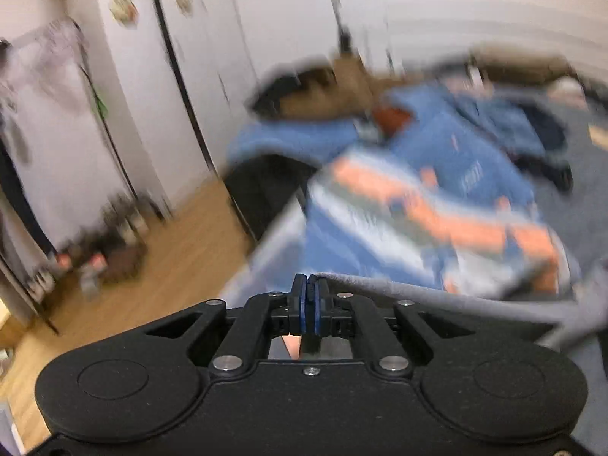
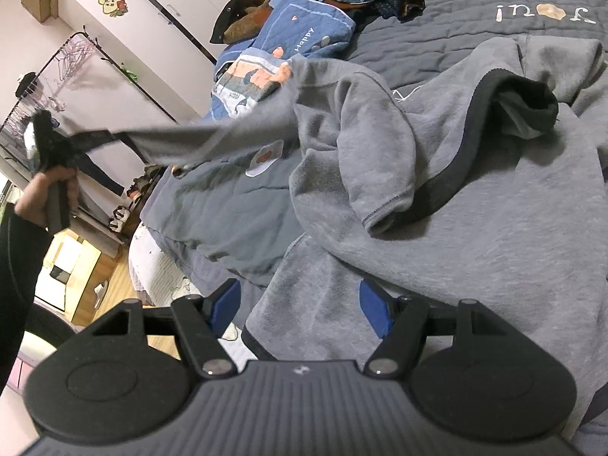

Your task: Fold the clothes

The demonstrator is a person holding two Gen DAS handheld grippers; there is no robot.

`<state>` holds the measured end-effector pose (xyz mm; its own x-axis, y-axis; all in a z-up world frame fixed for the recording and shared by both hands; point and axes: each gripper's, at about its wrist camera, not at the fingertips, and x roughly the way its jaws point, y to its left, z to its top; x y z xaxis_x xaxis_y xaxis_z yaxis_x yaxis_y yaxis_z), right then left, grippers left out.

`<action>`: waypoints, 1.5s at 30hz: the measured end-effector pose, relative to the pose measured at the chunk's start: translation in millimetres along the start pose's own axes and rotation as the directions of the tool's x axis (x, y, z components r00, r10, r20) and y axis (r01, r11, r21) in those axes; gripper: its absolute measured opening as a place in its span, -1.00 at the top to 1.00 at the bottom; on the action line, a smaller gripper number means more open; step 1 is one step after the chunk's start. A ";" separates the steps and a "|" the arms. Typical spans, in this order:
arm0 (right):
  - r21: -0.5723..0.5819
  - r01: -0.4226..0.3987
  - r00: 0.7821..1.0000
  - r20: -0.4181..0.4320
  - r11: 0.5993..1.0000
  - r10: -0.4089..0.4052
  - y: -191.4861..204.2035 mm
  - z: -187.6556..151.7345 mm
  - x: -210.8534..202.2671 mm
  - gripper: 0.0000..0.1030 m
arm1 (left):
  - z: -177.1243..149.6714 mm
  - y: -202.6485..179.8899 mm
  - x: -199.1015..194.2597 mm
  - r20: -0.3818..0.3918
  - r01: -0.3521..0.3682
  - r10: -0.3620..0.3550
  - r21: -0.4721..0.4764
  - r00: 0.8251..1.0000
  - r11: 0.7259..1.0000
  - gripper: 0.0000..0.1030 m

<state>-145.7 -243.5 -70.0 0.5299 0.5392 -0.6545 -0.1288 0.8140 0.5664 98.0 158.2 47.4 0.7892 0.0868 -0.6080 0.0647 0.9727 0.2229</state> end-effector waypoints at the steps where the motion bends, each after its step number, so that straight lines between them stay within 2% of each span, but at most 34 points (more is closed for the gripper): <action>1: 0.000 0.002 1.000 0.001 1.000 -0.002 -1.0 -0.3 -0.5 -0.33 | -5.9 -4.9 -1.0 0.004 0.004 -0.004 0.008 1.000 1.000 0.62; 5: -0.002 0.010 1.000 0.025 1.000 -0.010 -1.3 -0.6 -3.0 -0.33 | -25.4 -34.9 -17.3 0.037 0.148 -0.149 0.021 0.988 0.989 0.56; 7: -0.001 0.009 0.999 0.040 1.000 -0.009 -3.2 0.9 -5.9 -0.33 | -34.6 -60.2 -32.0 0.056 0.236 -0.238 0.047 0.970 0.971 0.51; 10: 0.000 0.011 0.998 0.060 1.000 -0.011 -6.4 3.7 -10.5 -0.33 | -46.4 -106.5 -51.5 0.095 0.351 -0.362 0.109 0.927 0.930 0.26; 11: 0.000 0.012 0.998 0.066 1.000 -0.012 -7.5 4.8 -12.0 -0.33 | -50.6 -120.3 -56.7 0.095 0.404 -0.415 0.113 0.905 0.908 0.12; 12: 0.003 0.009 0.997 0.070 1.000 -0.009 -9.1 5.8 -13.7 -0.33 | -54.8 -134.2 -62.5 0.095 0.458 -0.468 0.115 0.878 0.882 0.05; 15: -0.012 0.027 0.994 0.102 1.000 -0.026 -12.2 8.1 -21.2 -0.33 | -65.5 -174.9 -76.8 0.085 0.599 -0.608 0.114 0.789 0.793 0.04; 18: -0.011 0.074 0.988 0.137 0.997 -0.071 -20.7 10.9 -29.1 -0.33 | -75.6 -208.0 -85.5 0.091 0.682 -0.691 0.112 0.717 0.722 0.02; 19: -0.003 0.090 0.985 0.149 0.996 -0.088 -25.0 12.0 -32.3 -0.33 | -79.1 -218.4 -87.7 0.092 0.709 -0.717 0.110 0.691 0.697 -0.06; 20: 0.005 0.105 0.982 0.160 0.994 -0.105 -29.3 13.0 -35.4 -0.33 | -82.9 -226.5 -87.7 0.095 0.727 -0.733 0.093 0.673 0.680 -0.19; 24: 0.029 0.158 0.967 0.200 0.987 -0.160 -45.8 14.3 -50.9 -0.33 | -99.3 -257.0 -83.2 0.086 0.795 -0.797 0.066 0.598 0.603 -0.21; 28: 0.053 0.219 0.947 0.230 0.974 -0.226 -66.4 10.7 -69.2 -0.33 | -110.8 -278.5 -84.0 0.032 0.834 -0.838 0.083 0.545 0.546 -0.21; 30: 0.072 0.244 0.938 0.236 0.967 -0.254 -77.2 8.2 -76.8 -0.33 | -113.0 -286.6 -83.7 0.009 0.856 -0.859 0.067 0.513 0.512 -0.21; 31: 0.084 0.253 0.934 0.238 0.964 -0.266 -82.8 6.2 -80.8 -0.33 | -114.2 -291.3 -84.7 0.002 0.863 -0.865 0.068 0.502 0.501 -0.21; 33: 0.101 0.275 0.925 0.243 0.956 -0.292 -91.1 1.5 -88.2 -0.33 | -114.8 -299.1 -85.9 -0.007 0.860 -0.863 0.086 0.505 0.502 -0.25; 35: 0.109 0.299 0.916 0.247 0.948 -0.317 -97.8 -3.4 -95.4 -0.33 | -116.8 -307.6 -87.9 -0.014 0.858 -0.861 0.097 0.508 0.505 -0.52; 36: 0.110 0.303 0.914 0.248 0.946 -0.322 -100.9 -5.4 -98.8 -0.33 | -117.7 -312.0 -88.3 -0.018 0.857 -0.860 0.099 0.510 0.506 -0.57; 39: 0.132 0.318 0.907 0.247 0.939 -0.342 -113.6 -9.7 -108.1 -0.33 | -119.4 -325.9 -92.7 -0.039 0.866 -0.868 0.107 0.494 0.488 -0.58; 42: 0.161 0.339 0.894 0.251 0.927 -0.371 -124.1 -16.3 -118.8 -0.33 | -120.8 -339.8 -99.5 -0.051 0.873 -0.876 0.123 0.480 0.472 -0.73; 45: 0.164 0.384 0.870 0.264 0.909 -0.416 -130.5 -24.0 -130.3 -0.33 | -122.1 -352.1 -106.0 -0.062 0.880 -0.883 0.136 0.466 0.455 -0.75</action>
<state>-218.1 -414.8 -70.7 0.7361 0.0738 -0.6728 0.2241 0.9114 0.3452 -83.0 -167.2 -59.6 0.2727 -0.8049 -0.5271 0.8068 0.4897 -0.3305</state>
